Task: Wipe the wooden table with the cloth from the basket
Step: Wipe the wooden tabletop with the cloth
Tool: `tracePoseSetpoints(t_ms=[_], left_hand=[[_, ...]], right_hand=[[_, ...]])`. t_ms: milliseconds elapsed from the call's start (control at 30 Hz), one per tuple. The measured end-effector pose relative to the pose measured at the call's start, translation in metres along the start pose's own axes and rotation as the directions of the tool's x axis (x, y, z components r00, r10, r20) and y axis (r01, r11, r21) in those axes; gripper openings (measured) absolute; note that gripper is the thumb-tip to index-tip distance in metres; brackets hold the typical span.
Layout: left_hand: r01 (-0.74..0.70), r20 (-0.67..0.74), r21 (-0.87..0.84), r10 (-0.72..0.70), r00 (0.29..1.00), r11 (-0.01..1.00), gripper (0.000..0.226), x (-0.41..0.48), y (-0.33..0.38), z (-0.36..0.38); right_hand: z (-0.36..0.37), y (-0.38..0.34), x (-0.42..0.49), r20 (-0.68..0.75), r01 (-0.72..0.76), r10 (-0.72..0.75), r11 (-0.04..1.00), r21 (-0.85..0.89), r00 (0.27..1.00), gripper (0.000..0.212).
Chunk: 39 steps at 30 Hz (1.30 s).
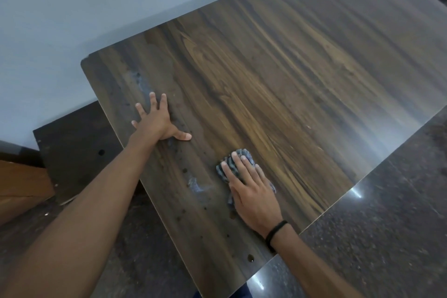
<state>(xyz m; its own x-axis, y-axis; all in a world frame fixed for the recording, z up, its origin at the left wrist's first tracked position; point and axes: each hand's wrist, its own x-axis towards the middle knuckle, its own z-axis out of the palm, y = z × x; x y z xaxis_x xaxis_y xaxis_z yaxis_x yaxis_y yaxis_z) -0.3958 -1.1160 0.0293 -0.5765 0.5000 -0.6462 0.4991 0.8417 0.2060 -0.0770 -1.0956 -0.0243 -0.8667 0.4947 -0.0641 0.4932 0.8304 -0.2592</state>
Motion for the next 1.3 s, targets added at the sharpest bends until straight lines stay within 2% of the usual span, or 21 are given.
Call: tracePoseSetpoints(t_ms=[67, 167, 300, 333, 433, 467, 567, 600, 700, 733, 800, 833, 900, 967, 1000, 1067, 1133, 1167, 1233, 1267, 1300], left_hand=[[0.007, -0.003, 0.0, -0.007, 1.0, 1.0, 0.151, -0.001, 0.0, -0.001], [0.007, -0.005, -0.009, -0.007, 1.0, 1.0, 0.151, -0.001, -0.001, -0.003], [-0.016, -0.017, 0.0, 0.016, 1.0, 1.0, 0.149, -0.003, 0.0, -0.001], [-0.018, -0.024, 0.002, 0.018, 1.0, 1.0, 0.148, -0.004, -0.001, 0.0], [-0.044, -0.051, -0.011, 0.043, 0.998, 0.999, 0.142, -0.007, -0.006, 0.005], [-0.052, -0.069, -0.02, 0.05, 0.996, 0.998, 0.14, -0.008, -0.008, 0.009], [-0.056, -0.081, -0.009, 0.056, 0.995, 0.998, 0.14, -0.013, -0.014, 0.019], [-0.057, -0.083, 0.002, 0.057, 0.995, 0.998, 0.141, -0.014, -0.016, 0.021], [-0.064, -0.07, 0.006, 0.064, 0.996, 0.998, 0.142, -0.013, -0.017, 0.021], [-0.065, -0.067, 0.004, 0.065, 0.996, 0.998, 0.142, -0.013, -0.016, 0.019], [-0.066, -0.061, 0.01, 0.067, 0.996, 0.998, 0.142, -0.015, -0.015, 0.019], [-0.064, -0.064, 0.01, 0.064, 0.996, 0.998, 0.141, -0.016, -0.015, 0.019], [-0.062, -0.074, 0.012, 0.063, 0.995, 0.998, 0.14, -0.019, -0.015, 0.02], [-0.069, -0.081, 0.007, 0.07, 0.994, 0.998, 0.14, -0.021, -0.015, 0.02], [-0.072, -0.088, 0.004, 0.072, 0.994, 0.997, 0.139, -0.021, -0.016, 0.02], [-0.08, -0.1, 0.009, 0.08, 0.992, 0.997, 0.138, -0.022, -0.017, 0.021], [-0.093, -0.112, 0.012, 0.094, 0.989, 0.996, 0.137, -0.022, -0.017, 0.023], [-0.096, -0.12, 0.012, 0.096, 0.988, 0.995, 0.136, -0.023, -0.018, 0.024], [-0.098, -0.122, 0.009, 0.098, 0.988, 0.995, 0.135, -0.022, -0.02, 0.024], [-0.099, -0.12, 0.008, 0.1, 0.988, 0.995, 0.136, -0.022, -0.02, 0.023], [-0.1, -0.12, 0.01, 0.1, 0.988, 0.995, 0.136, -0.021, -0.021, 0.023]], right_hand=[[-0.003, 0.021, -0.001, -0.022, 0.036, -0.037, 0.999, -0.027, 0.999, 0.056], [-0.006, 0.02, 0.004, -0.088, -0.316, 0.317, 0.948, 0.033, 0.944, 0.061], [0.001, 0.018, -0.025, 0.016, 0.087, -0.086, 0.996, -0.037, 0.996, 0.055], [-0.002, 0.03, -0.025, -0.011, 0.049, -0.05, 0.998, -0.048, 0.999, 0.054], [-0.002, 0.022, -0.029, -0.101, -0.315, 0.314, 0.949, 0.014, 0.944, 0.057], [0.003, 0.007, -0.038, -0.084, -0.271, 0.269, 0.963, -0.005, 0.959, 0.058], [0.003, 0.011, -0.069, 0.015, 0.127, -0.127, 0.991, -0.046, 0.992, 0.054], [0.0, 0.024, -0.07, -0.006, 0.09, -0.091, 0.994, -0.06, 0.996, 0.054], [-0.001, 0.029, -0.075, -0.09, -0.287, 0.287, 0.958, 0.01, 0.954, 0.055], [0.003, 0.018, -0.082, -0.066, -0.251, 0.25, 0.968, -0.008, 0.966, 0.055], [0.005, 0.018, -0.1, 0.018, 0.084, -0.083, 0.994, -0.071, 0.996, 0.056], [-0.001, 0.032, -0.101, 0.041, 0.155, -0.152, 0.985, -0.077, 0.988, 0.057], [-0.008, 0.058, -0.096, -0.047, -0.066, 0.064, 0.997, -0.05, 0.997, 0.057], [-0.007, 0.045, -0.094, -0.143, -0.392, 0.393, 0.919, 0.04, 0.908, 0.056], [0.001, 0.023, -0.099, -0.13, -0.384, 0.384, 0.923, 0.02, 0.914, 0.057], [0.014, -0.008, -0.121, -0.015, -0.028, 0.027, 0.999, -0.042, 1.0, 0.056], [0.004, 0.011, -0.113, 0.051, 0.171, -0.167, 0.981, -0.086, 0.985, 0.055], [0.001, 0.026, -0.099, 0.021, 0.098, -0.097, 0.99, -0.1, 0.995, 0.055], [-0.005, 0.03, -0.075, -0.047, -0.251, 0.25, 0.968, -0.011, 0.967, 0.06], [-0.001, 0.017, -0.073, -0.073, -0.294, 0.293, 0.956, 0.002, 0.953, 0.066], [0.007, -0.002, -0.078, -0.055, -0.159, 0.157, 0.987, -0.027, 0.986, 0.068]])
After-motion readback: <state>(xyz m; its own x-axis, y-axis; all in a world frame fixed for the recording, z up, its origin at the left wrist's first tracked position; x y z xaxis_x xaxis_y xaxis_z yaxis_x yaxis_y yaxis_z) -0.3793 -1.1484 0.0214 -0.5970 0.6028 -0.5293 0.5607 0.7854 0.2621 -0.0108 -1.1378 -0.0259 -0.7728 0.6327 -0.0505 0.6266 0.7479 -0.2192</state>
